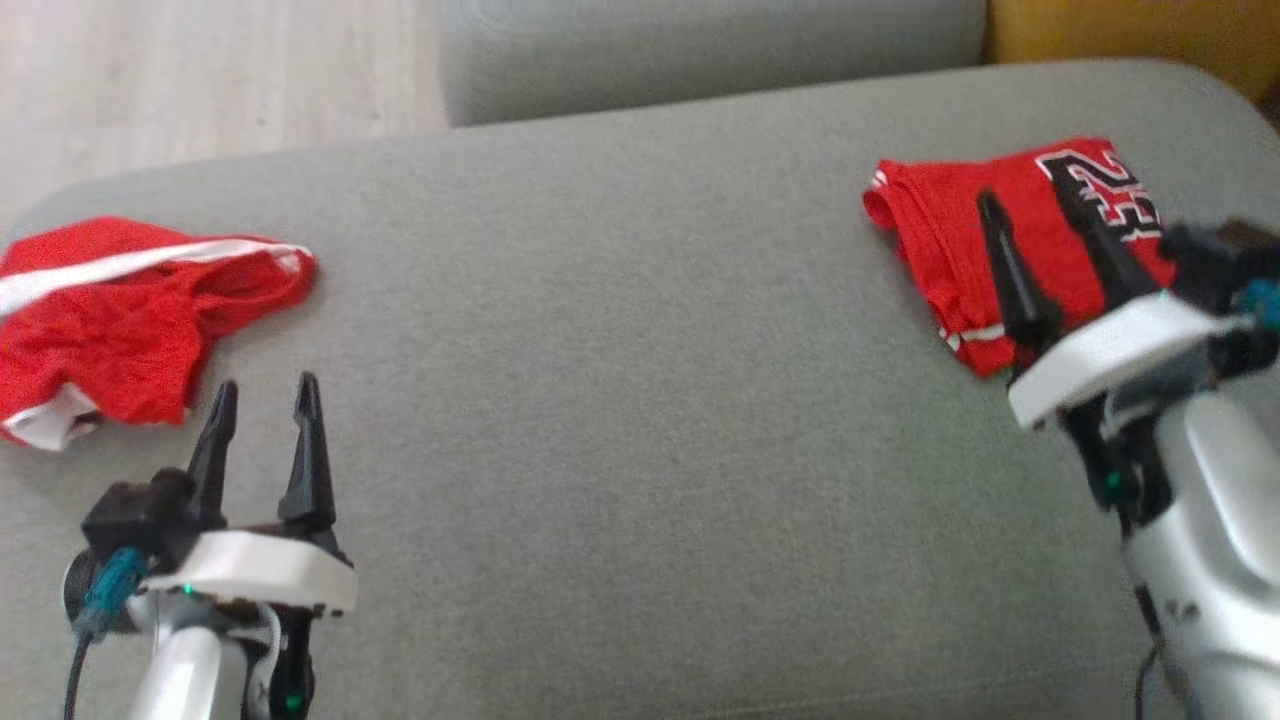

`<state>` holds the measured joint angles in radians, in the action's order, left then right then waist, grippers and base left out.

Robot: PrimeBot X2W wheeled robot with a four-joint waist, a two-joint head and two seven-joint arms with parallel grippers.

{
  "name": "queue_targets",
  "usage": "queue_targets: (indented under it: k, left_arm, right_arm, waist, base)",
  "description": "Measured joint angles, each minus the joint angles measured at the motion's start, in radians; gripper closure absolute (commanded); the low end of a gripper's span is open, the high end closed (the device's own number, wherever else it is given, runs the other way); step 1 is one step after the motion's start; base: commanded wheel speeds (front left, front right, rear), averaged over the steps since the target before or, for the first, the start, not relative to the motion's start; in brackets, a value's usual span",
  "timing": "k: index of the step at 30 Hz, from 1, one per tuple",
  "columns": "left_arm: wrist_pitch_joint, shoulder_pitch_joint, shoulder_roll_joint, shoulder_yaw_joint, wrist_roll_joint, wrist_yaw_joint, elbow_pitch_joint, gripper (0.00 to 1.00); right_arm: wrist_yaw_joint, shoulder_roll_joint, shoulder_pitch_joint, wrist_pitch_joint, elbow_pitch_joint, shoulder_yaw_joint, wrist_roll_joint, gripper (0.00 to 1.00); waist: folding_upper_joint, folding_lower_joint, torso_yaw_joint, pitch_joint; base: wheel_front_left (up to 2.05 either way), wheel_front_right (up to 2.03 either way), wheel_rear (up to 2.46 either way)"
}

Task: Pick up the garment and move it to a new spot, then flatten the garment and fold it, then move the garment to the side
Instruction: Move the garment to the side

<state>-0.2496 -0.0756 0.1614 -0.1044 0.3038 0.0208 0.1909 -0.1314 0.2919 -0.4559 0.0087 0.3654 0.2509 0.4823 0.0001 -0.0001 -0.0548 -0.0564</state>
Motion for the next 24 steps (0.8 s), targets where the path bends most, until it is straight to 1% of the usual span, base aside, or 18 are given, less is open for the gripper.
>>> queue_targets:
  k: [6, 8, 12, 19, 24]
  left_arm:
    - [0.0, 0.034, -0.004, 0.021, 0.035, 0.005, 0.007, 0.0]
    - [0.0, 0.033, -0.005, 0.025, 0.035, 0.004, 0.015, 0.0]
    - [0.0, 0.032, -0.01, 0.029, 0.033, -0.011, 0.04, 0.0]
    - [0.0, 0.032, -0.033, 0.051, 0.012, -0.021, 0.055, 0.0]
    - [0.0, 0.034, -0.048, 0.056, -0.004, -0.031, 0.057, 0.0]
  right_arm:
    - [0.0, -0.012, 0.126, -0.088, 0.017, 0.001, -0.011, 0.0]
    - [0.0, -0.028, 0.154, -0.121, 0.031, -0.006, -0.013, 0.0]
    - [0.0, -0.05, 0.186, -0.178, 0.053, -0.003, -0.043, 0.0]
    - [0.0, -0.068, 0.226, -0.229, 0.092, -0.006, -0.101, 0.0]
    - [0.0, -0.095, 0.243, -0.239, 0.1, -0.029, -0.123, 0.0]
  waist:
    - [0.0, 0.0, 0.042, 0.053]
    - [0.0, 0.0, 0.053, 0.063]
    - [0.0, 0.0, 0.06, 0.075]
    - [0.0, 0.0, 0.058, 0.085]
    - [0.0, 0.0, 0.056, 0.091]
  base:
    - [0.0, 0.0, 0.0]
    - [0.0, 0.0, 0.0]
    - [0.0, 0.0, 0.0]
    - [0.0, 0.0, 0.0]
    - [0.0, 0.0, 0.0]
